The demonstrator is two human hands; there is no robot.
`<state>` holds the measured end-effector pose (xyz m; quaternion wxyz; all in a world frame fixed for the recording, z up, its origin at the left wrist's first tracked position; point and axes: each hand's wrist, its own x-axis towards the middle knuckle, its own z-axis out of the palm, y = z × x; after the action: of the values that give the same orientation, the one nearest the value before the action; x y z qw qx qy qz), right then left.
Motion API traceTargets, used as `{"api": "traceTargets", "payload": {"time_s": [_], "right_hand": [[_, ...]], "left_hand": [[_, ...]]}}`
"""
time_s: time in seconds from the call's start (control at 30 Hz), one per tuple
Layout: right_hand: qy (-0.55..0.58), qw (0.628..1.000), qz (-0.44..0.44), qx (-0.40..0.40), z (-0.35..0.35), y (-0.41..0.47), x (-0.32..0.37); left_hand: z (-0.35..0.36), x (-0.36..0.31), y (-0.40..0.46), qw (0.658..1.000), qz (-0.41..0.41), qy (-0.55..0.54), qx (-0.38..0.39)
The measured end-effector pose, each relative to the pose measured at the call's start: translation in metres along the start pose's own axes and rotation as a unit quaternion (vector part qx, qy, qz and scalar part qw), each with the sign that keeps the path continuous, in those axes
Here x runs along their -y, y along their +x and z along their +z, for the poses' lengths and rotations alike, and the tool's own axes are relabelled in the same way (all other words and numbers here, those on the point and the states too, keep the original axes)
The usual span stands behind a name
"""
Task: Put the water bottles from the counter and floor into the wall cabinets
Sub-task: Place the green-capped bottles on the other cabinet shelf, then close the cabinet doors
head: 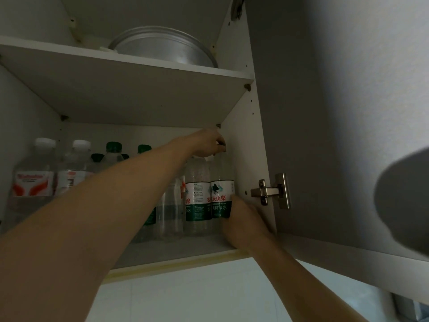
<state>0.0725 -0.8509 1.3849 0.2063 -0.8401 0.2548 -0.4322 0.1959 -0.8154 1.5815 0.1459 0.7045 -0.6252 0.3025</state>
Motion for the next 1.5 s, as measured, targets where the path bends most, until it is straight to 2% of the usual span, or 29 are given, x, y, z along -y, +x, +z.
{"api": "traceTargets", "payload": {"time_s": [0.17,0.33,0.5,0.67,0.77,0.87,0.97,1.03,1.13,1.2,1.27,1.37,1.5], "right_hand": [[0.016,0.999,-0.018,-0.032,0.0,-0.005,0.005],[0.089,0.987,-0.082,-0.108,-0.013,-0.034,0.022],[0.164,0.976,-0.082,-0.122,-0.049,-0.092,0.062],[0.18,0.952,-0.101,-0.225,-0.102,-0.158,0.116],[0.196,0.927,-0.102,-0.302,-0.148,-0.203,0.143],[0.181,0.889,-0.136,-0.398,-0.202,-0.251,0.163],[0.106,0.857,-0.176,-0.472,-0.255,-0.295,0.174],[0.055,0.839,-0.204,-0.501,-0.284,-0.319,0.174],[-0.066,0.819,-0.225,-0.524,-0.318,-0.346,0.168],[-0.157,0.814,-0.199,-0.522,-0.336,-0.358,0.159],[-0.212,0.823,-0.126,-0.512,-0.355,-0.362,0.148],[-0.122,0.891,-0.016,-0.436,-0.372,-0.363,0.131],[-0.021,0.91,-0.05,-0.411,-0.376,-0.37,0.114]], "left_hand": [[-0.001,-0.003,-0.027,0.992,-0.02,-0.053,-0.11],[-0.013,-0.02,-0.096,0.959,0.01,-0.157,-0.236],[-0.039,-0.049,-0.171,0.921,0.022,-0.266,-0.284],[-0.071,-0.084,-0.232,0.865,0.018,-0.387,-0.319],[-0.082,-0.113,-0.251,0.85,0.012,-0.421,-0.318],[-0.087,-0.157,-0.256,0.852,0.022,-0.426,-0.303],[-0.087,-0.209,-0.258,0.853,0.036,-0.457,-0.248],[-0.087,-0.246,-0.259,0.879,0.059,-0.413,-0.23],[-0.091,-0.3,-0.264,0.888,0.096,-0.395,-0.213],[-0.097,-0.33,-0.266,0.885,0.104,-0.404,-0.206],[-0.102,-0.355,-0.268,0.884,0.098,-0.415,-0.191],[-0.104,-0.381,-0.273,0.9,0.08,-0.406,-0.139],[-0.101,-0.394,-0.281,0.917,0.061,-0.387,-0.076]]}}
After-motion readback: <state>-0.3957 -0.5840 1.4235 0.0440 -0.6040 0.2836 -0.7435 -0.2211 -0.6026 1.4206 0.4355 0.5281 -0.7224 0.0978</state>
